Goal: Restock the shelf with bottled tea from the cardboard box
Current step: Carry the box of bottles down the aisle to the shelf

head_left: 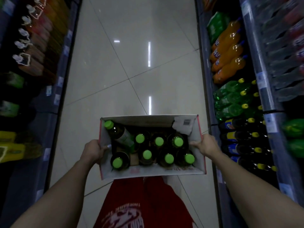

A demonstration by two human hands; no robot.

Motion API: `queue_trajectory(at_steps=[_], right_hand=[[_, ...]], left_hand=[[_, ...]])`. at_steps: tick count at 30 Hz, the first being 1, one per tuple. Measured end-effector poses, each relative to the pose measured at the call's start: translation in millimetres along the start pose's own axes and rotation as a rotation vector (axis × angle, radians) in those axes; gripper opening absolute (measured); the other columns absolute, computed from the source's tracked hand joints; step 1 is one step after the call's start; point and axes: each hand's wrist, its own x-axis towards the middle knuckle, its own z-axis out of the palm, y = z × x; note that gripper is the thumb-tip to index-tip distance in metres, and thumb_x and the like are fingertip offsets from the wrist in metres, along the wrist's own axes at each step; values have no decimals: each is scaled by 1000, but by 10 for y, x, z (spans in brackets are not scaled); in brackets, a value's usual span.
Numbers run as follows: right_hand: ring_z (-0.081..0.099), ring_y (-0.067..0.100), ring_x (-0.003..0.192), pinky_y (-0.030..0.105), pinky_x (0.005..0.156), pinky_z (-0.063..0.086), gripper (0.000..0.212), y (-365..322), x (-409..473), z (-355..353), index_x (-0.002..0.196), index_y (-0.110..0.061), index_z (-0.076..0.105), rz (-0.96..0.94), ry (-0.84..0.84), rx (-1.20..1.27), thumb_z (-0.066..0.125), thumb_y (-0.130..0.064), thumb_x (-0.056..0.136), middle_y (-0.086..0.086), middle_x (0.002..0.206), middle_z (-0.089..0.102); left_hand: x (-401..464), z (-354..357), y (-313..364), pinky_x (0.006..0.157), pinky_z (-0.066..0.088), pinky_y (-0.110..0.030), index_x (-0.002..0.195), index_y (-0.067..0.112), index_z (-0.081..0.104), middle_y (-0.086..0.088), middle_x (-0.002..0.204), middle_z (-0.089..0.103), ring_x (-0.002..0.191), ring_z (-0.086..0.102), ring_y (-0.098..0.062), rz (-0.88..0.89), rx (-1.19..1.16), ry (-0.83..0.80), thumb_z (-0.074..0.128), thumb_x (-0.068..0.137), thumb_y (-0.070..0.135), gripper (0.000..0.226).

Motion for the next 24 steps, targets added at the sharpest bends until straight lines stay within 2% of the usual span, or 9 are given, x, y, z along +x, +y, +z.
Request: queue_trajectory(at_steps=[3, 6, 9, 13, 15, 19, 24], right_hand=[[65, 32, 87, 39, 74, 55, 45, -87, -110, -168, 95, 1, 65, 15, 11, -33, 76, -37, 73, 22, 99, 67], [67, 32, 80, 41, 69, 57, 42, -202, -180, -242, 88, 2, 66, 44, -3, -46, 77, -36, 72, 22, 91, 69], [66, 32, 78, 38, 66, 55, 40, -360, -216, -265, 89, 3, 66, 89, 12, -12, 78, -32, 73, 22, 91, 68], [67, 32, 82, 40, 74, 56, 42, -713, -114, -372, 92, 1, 68, 84, 65, 41, 76, -35, 73, 21, 94, 70], [67, 32, 83, 41, 75, 56, 42, -942, -9, -489, 92, 1, 69, 55, 98, 57, 76, -35, 73, 21, 93, 71], [66, 34, 85, 37, 69, 53, 44, -1347, 186, -709, 94, 3, 67, 65, 140, 90, 75, -35, 73, 22, 95, 69], [64, 31, 79, 31, 63, 47, 39, -1727, 544, -827, 86, 1, 64, 115, 122, 137, 75, -35, 75, 21, 91, 68]], left_hand=[[-57, -254, 130, 70, 56, -39, 100, -8, 64, -31, 96, 69, 85, 69, -39, -10, -29, -46, 66, 83, 30, 42], [6, -486, 235, 73, 57, -40, 101, -9, 64, -31, 99, 68, 89, 67, -40, 17, 22, -75, 66, 83, 32, 45], [145, -774, 365, 73, 56, -39, 101, -8, 64, -30, 100, 68, 90, 66, -40, 56, 68, -91, 66, 83, 34, 46], [378, -1171, 565, 70, 59, -48, 107, -8, 59, -30, 103, 66, 87, 67, -43, 66, 3, -76, 67, 83, 30, 46], [500, -1362, 672, 68, 59, -49, 106, -7, 60, -30, 103, 66, 86, 67, -42, 72, -24, -49, 68, 82, 29, 44], [786, -1743, 968, 69, 59, -46, 106, -7, 60, -30, 104, 66, 88, 66, -42, 119, -27, -20, 68, 82, 27, 43], [1222, -2128, 1363, 64, 59, -50, 109, -9, 56, -30, 103, 64, 85, 66, -45, 135, -40, -48, 67, 83, 23, 42]])
